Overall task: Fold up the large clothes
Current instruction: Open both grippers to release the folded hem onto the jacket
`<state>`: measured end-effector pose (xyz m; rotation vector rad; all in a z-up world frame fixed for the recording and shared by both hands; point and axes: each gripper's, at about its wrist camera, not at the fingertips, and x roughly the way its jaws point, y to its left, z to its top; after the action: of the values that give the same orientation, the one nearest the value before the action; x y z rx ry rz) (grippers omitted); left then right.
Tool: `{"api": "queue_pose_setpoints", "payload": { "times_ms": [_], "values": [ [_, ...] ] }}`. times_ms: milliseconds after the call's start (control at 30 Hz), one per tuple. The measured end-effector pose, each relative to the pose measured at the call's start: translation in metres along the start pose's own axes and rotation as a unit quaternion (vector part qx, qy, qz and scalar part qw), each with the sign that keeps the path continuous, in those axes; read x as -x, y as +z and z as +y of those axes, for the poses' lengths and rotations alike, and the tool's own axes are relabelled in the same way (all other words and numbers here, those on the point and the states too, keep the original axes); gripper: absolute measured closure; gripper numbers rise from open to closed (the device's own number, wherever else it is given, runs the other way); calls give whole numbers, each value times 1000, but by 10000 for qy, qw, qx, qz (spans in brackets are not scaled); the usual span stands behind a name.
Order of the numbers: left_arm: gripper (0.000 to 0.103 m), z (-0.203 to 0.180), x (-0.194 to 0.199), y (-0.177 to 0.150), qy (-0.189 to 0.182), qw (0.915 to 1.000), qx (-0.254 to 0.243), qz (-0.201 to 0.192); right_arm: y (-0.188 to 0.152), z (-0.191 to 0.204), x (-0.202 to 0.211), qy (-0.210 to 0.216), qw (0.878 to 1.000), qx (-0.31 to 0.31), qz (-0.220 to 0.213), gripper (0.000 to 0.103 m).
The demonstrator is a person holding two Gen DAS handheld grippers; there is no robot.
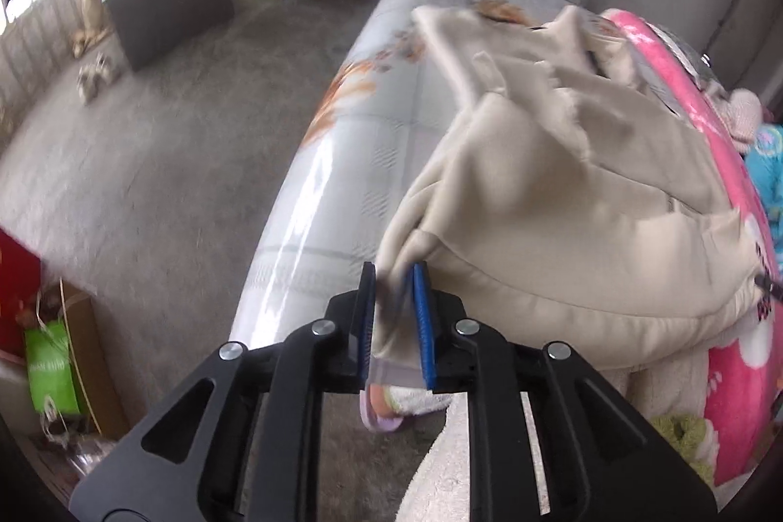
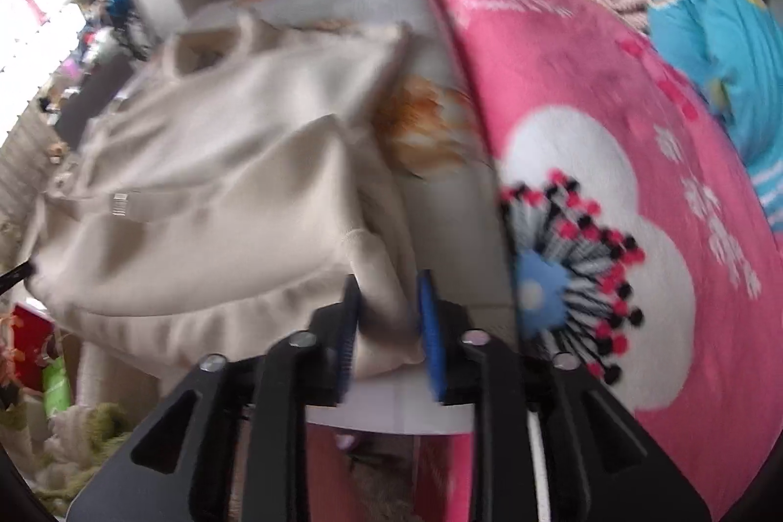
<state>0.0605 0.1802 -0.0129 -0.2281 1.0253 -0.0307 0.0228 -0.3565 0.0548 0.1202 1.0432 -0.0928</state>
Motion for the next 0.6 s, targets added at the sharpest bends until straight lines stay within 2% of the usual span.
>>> {"api": "queue_pose_setpoints", "payload": {
  "times_ms": [67, 133, 167, 233, 300, 333, 400, 467, 500, 533, 600],
  "values": [
    [88, 4, 12, 3, -145, 9994, 140, -277, 2, -5, 8, 150, 9996, -204, -137, 68],
    [88, -7, 31, 10, -206, 9967, -156, -769, 8, 3, 26, 71, 9985, -77, -543, 67],
    [88, -14, 34, 14, -423, 9951, -273, -849, 13, 11, 32, 4, 9973, 95, -733, 66],
    [88, -29, 27, 21, -888, 9923, -368, -780, 23, 28, 33, 71, 9948, 416, -930, 62],
    [88, -50, 12, 28, -1017, 9916, -530, -601, 33, 48, 21, 334, 9934, 672, -864, 62],
    [88, -61, 1, 30, -846, 9925, -690, -556, 37, 58, 11, 449, 9930, 785, -761, 62],
    [88, -72, -22, 32, -258, 9939, -939, -508, 42, 69, -12, 561, 9928, 907, -542, 62],
    [89, -73, -39, 32, 181, 9939, -987, -449, 43, 68, -40, 359, 9958, 826, -143, 63],
    [89, -68, -37, 31, 98, 9945, -920, -484, 42, 64, -50, 65, 9973, 735, 34, 68],
    [89, -66, -34, 31, 119, 9948, -873, -508, 42, 60, -54, -36, 9980, 622, 115, 73],
    [89, -65, -22, 30, 222, 9931, -973, -610, 45, 56, -42, 32, 9992, 410, -3, 71]
  ]
}}
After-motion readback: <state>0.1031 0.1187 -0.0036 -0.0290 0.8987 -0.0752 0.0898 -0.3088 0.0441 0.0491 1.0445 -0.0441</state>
